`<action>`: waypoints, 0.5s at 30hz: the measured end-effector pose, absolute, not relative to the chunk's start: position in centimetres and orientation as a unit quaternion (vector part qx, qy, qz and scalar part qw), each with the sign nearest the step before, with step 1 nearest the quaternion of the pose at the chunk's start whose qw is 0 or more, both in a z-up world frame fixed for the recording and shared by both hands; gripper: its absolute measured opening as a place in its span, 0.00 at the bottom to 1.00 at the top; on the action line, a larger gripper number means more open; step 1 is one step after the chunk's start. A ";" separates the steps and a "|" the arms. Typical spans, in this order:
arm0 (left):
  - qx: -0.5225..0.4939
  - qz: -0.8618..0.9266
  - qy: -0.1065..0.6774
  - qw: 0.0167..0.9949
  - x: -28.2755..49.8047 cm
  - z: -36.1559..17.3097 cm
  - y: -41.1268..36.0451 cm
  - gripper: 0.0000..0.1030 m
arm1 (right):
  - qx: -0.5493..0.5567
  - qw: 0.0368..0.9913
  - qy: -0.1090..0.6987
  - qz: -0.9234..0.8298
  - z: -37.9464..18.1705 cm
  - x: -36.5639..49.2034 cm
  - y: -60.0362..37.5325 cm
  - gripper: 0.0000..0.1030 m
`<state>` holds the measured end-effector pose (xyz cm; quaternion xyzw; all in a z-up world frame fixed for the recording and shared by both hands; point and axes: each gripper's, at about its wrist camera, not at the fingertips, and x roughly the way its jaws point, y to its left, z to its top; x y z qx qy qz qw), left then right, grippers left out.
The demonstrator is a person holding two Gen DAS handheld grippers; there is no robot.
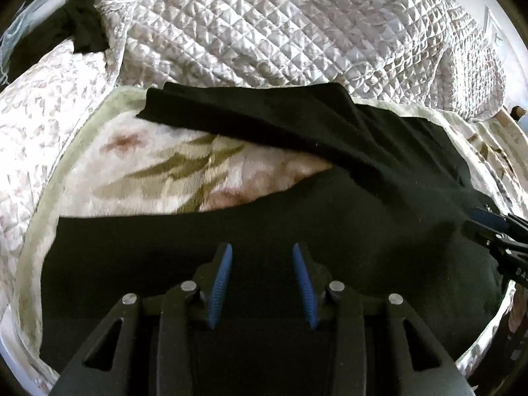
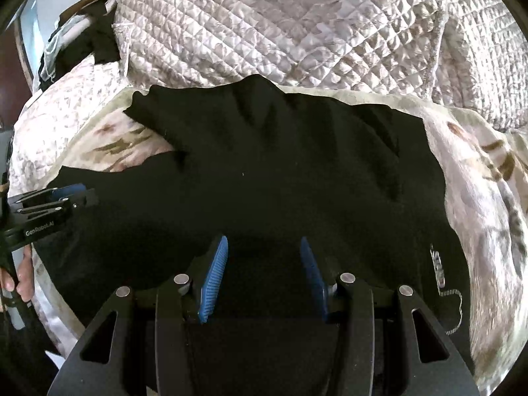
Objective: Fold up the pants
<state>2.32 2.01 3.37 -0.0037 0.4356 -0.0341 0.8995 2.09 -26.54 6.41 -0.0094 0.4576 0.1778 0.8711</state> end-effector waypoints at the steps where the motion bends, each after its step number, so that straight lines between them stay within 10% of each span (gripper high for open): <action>1: -0.001 -0.036 0.436 0.899 2.6 3.5 2.0 0.41 | -0.009 0.868 0.463 0.181 6.4 2.6 -26.6 0.47; 15: -0.017 -0.070 0.408 0.910 12.4 7.0 3.1 0.55 | -0.041 0.858 0.458 0.230 7.9 11.7 -26.8 0.57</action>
